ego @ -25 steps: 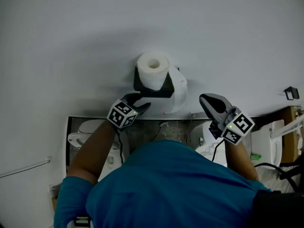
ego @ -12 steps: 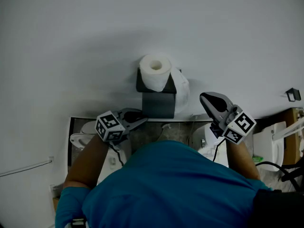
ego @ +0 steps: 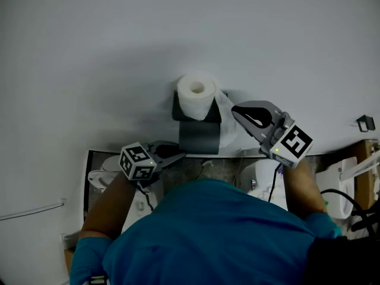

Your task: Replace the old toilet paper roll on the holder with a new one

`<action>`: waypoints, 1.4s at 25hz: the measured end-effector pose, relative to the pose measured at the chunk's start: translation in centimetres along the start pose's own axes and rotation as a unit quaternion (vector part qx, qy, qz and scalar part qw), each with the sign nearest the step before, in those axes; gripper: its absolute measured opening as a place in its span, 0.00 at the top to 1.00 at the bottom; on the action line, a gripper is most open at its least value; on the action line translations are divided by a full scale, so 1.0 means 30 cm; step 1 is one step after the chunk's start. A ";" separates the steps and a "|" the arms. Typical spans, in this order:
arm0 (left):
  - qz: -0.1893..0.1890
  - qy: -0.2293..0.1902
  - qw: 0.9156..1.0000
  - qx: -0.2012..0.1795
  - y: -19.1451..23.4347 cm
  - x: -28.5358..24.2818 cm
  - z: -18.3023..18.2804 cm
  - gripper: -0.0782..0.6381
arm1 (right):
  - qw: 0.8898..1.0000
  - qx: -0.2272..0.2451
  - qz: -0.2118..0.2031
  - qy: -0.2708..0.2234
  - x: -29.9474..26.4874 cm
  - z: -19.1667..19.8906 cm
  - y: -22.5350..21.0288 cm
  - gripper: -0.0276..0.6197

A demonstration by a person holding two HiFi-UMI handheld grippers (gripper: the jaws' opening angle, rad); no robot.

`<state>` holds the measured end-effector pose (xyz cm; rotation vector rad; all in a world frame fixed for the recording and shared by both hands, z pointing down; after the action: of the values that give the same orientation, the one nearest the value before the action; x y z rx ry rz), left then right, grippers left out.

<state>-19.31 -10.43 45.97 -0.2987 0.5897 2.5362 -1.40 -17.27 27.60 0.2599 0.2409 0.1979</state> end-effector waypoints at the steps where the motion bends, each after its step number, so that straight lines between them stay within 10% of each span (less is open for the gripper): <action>1: 0.000 0.001 1.000 -0.001 -0.001 -0.001 0.000 0.79 | 1.000 0.016 -0.014 0.015 -0.021 -0.021 -0.002 0.96; 7: 0.001 0.010 1.000 -0.006 0.001 0.000 0.003 0.79 | 0.979 0.138 -0.093 0.115 -0.154 -0.114 -0.036 0.76; 13: 0.003 0.017 1.000 -0.006 -0.006 -0.003 -0.004 0.79 | 0.922 0.219 -0.207 0.242 -0.285 -0.111 -0.021 0.68; 22: 0.003 0.013 1.000 -0.005 0.001 -0.007 -0.006 0.79 | 0.845 0.268 -0.258 0.385 -0.433 -0.024 -0.044 0.62; 35: 0.003 0.022 1.000 -0.011 0.000 -0.008 -0.007 0.79 | 0.821 0.234 -0.292 0.430 -0.467 0.023 -0.034 0.67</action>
<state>-19.08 -10.61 45.87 -0.3614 0.5796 2.5487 -14.40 -21.53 30.88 0.5646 1.2680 -0.3873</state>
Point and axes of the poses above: the fingertips, and each gripper's own axes: x backward along the fingers, y to its left, z out of its underside, the point moved 5 cm from there along x, backward along the fingers, and after that the axes turned 1 degree about -z, right-handed, at the moved point
